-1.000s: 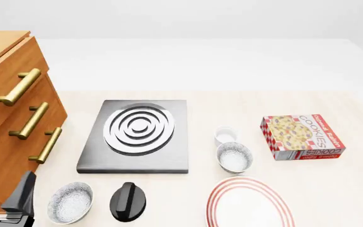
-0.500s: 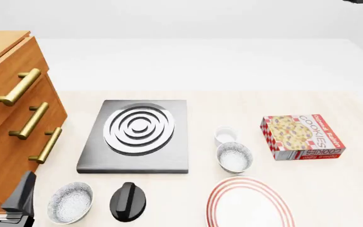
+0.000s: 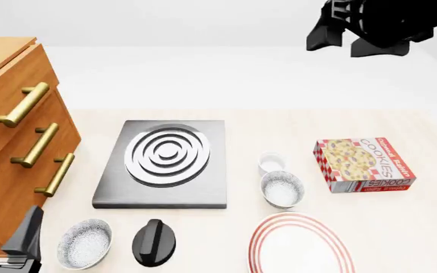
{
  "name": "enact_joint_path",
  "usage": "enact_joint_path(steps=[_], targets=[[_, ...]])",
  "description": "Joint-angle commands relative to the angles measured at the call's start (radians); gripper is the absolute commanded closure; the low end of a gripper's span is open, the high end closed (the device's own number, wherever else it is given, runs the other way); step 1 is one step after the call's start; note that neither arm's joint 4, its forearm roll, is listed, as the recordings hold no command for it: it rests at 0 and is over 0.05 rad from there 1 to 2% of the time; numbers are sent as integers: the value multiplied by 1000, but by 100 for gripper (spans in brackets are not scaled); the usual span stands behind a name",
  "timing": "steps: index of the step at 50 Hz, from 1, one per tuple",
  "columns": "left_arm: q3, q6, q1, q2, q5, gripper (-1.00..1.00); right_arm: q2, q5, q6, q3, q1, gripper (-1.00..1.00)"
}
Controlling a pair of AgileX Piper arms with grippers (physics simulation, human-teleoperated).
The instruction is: Pick the akita bowl between the plate and the ramekin and place it on the plate.
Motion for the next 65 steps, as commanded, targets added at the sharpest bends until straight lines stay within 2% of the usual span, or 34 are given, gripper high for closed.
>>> enact_joint_path(steps=[1, 3, 4, 7, 10, 11, 14, 15, 20, 24, 25, 26, 27, 28, 30, 39, 50, 51, 52, 54, 59, 60, 65], targets=[[0, 0, 0, 0, 0, -100, 35, 6, 24, 15, -9, -100], [0, 0, 0, 0, 0, -100, 60, 5, 55, 49, 1, -100], [0, 0, 0, 0, 0, -100, 63, 5, 40, 50, -21, -100], [0, 0, 0, 0, 0, -100, 78, -14, 61, 98, -18, -100], [0, 0, 0, 0, 0, -100, 78, -23, 55, 110, -25, -100], [0, 0, 0, 0, 0, -100, 79, -46, 27, 151, -29, -100], [0, 0, 0, 0, 0, -100, 78, -47, 27, 153, -30, -100], [0, 0, 0, 0, 0, -100, 91, -94, 10, 237, -71, -100], [0, 0, 0, 0, 0, -100, 110, -123, -12, 270, -101, -100], [0, 0, 0, 0, 0, -100, 129, -148, -6, 305, -102, -100], [0, 0, 0, 0, 0, -100, 131, -152, -18, 308, -108, -100], [0, 0, 0, 0, 0, -100, 133, -161, -57, 314, -127, -100], [0, 0, 0, 0, 0, -100, 144, -168, -30, 329, -111, -100], [0, 0, 0, 0, 0, -100, 151, -182, -54, 344, -124, -100], [0, 0, 0, 0, 0, -100, 151, -192, -59, 355, -134, -100], [0, 0, 0, 0, 0, -100, 186, -271, -28, 442, -120, -100], [0, 0, 0, 0, 0, -100, 182, -314, -72, 493, -153, -100], [0, 0, 0, 0, 0, -100, 179, -328, -89, 510, -173, -100], [0, 0, 0, 0, 0, -100, 186, -329, -59, 517, -152, -100], [0, 0, 0, 0, 0, -100, 181, -341, -76, 531, -168, -100], [0, 0, 0, 0, 0, -100, 181, -341, -76, 532, -168, -100], [0, 0, 0, 0, 0, -100, 187, -370, -73, 569, -156, -100], [0, 0, 0, 0, 0, -100, 189, -383, -64, 589, -157, -100]])
